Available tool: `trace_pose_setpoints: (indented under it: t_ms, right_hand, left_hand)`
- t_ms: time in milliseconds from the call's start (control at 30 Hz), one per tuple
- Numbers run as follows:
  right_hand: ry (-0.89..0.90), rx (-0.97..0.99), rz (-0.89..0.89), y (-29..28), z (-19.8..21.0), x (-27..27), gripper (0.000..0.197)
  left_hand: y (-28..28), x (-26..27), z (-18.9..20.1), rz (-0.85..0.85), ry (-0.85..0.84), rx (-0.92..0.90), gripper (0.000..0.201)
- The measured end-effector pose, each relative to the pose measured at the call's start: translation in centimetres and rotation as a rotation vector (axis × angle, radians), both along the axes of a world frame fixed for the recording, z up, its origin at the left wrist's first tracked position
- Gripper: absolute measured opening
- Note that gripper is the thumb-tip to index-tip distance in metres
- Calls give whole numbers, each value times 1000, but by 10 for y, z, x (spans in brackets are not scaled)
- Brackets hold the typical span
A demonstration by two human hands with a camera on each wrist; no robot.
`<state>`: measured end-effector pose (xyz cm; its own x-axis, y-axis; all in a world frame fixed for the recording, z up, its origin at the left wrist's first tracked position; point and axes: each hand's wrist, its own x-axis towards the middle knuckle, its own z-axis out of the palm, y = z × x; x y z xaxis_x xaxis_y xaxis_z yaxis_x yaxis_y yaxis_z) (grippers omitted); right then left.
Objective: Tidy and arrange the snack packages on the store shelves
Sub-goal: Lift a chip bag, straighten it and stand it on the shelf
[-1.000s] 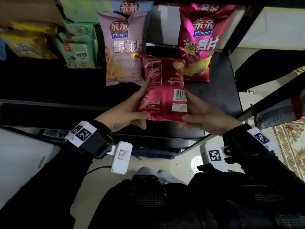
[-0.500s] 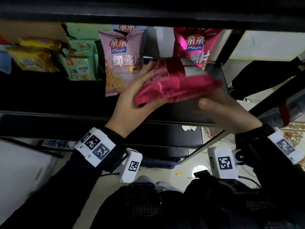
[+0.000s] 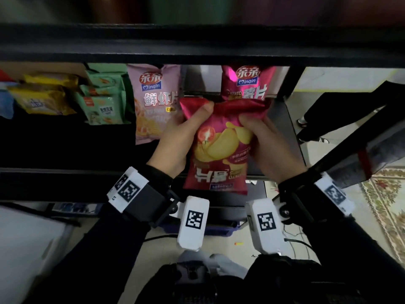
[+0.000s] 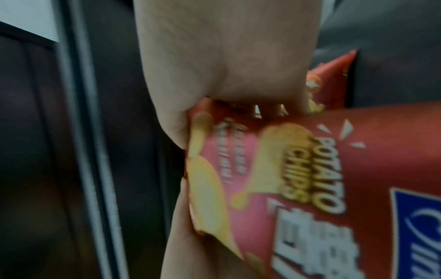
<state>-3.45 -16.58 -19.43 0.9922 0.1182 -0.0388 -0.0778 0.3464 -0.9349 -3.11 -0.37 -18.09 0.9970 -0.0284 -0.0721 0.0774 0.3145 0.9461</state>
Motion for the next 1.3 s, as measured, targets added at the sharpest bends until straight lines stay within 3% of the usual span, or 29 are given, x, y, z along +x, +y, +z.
trace_pose_setpoints:
  t_ms: [100, 333, 433, 533, 867, 1000, 1100, 1200, 1300]
  right_hand:
    - [137, 37, -34, 8, -9, 5, 16]
    - [432, 125, -56, 17, -34, 10, 43]
    - [525, 232, 22, 16, -38, 6, 52]
    - [554, 305, 26, 16, -40, 4, 54]
    - [600, 234, -78, 18, -34, 6, 50]
    - [575, 228, -132, 16, -37, 9, 49]
    - [552, 212, -90, 13, -39, 11, 56]
    - [391, 82, 160, 11, -39, 5, 61]
    - [213, -258, 307, 8, -39, -3, 40]
  left_hand:
    - [-9, 8, -13, 14, 145, -54, 7]
    - [-14, 14, -43, 55, 367, -45, 30]
    - [-13, 13, -49, 28, 457, -195, 38]
    - [-7, 15, -54, 34, 514, -317, 33]
    - [1, 17, -52, -89, 486, -280, 46]
    - [7, 3, -53, -282, 289, 38, 48]
    - [15, -10, -60, -353, 256, 173, 63]
    - [21, -15, -62, -188, 241, 69, 53]
    - [22, -15, -58, -6, 223, -188, 57]
